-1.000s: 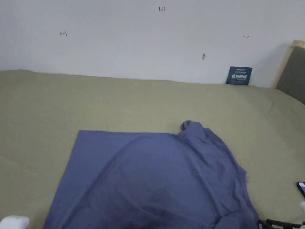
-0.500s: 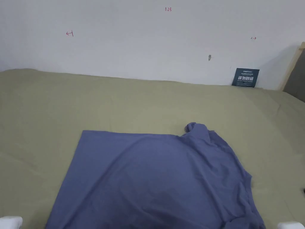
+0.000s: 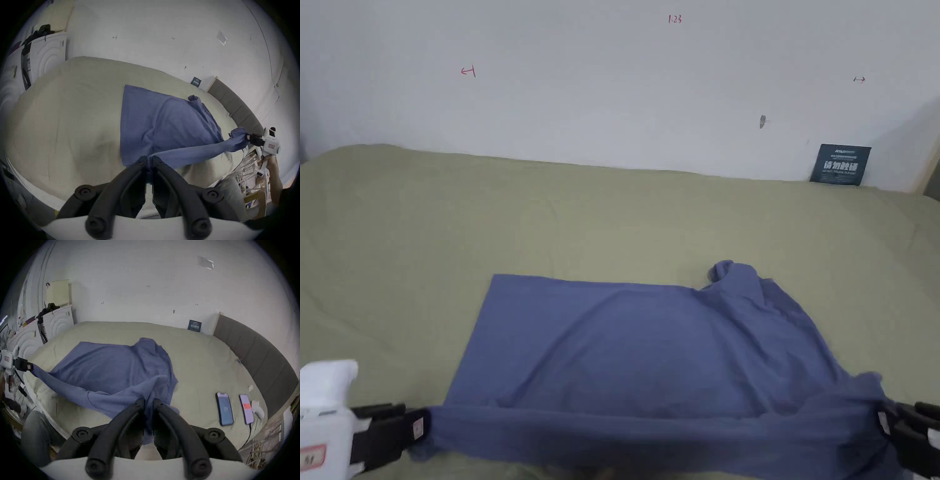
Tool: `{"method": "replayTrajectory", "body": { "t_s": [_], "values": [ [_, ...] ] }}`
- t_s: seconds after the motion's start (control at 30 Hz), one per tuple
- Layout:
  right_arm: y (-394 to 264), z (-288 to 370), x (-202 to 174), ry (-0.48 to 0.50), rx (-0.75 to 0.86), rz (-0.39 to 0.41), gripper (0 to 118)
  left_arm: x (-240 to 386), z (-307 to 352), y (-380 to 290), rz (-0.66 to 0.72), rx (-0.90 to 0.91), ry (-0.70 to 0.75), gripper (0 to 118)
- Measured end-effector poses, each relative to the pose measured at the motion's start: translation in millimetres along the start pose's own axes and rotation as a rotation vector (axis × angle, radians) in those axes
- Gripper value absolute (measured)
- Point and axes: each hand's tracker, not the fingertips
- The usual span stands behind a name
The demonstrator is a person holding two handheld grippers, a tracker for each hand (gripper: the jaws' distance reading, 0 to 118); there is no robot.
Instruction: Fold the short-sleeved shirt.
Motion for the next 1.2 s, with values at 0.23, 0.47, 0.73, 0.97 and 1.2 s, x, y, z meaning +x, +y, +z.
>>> {"method": "replayTrajectory", "body": {
  "t_s": [0.23,0.47,0.73,0.97,1.2],
  "values": [
    [42,-87,18,0.009,-0.072,0.015,10,-3,-70,67,0.018,-0.098,0.061,7],
    [36,-161,33,-0.023,-0.15,0.005,10,-3,-126,77,0.03,-0.171,0.109,7],
    [25,-142,44,-0.007,-0.13,-0.144,80,-16,-132,66,0.019,-0.173,0.199,89],
    [24,-47,35,-0.027,-0.036,-0.059,59,10,-39,43,-0.076,0.084,0.218,29],
    [-23,3,12,-0.028,-0.019,-0.057,0,33,-2,-23,-0.099,0.077,0.182,0]
  ]
}}
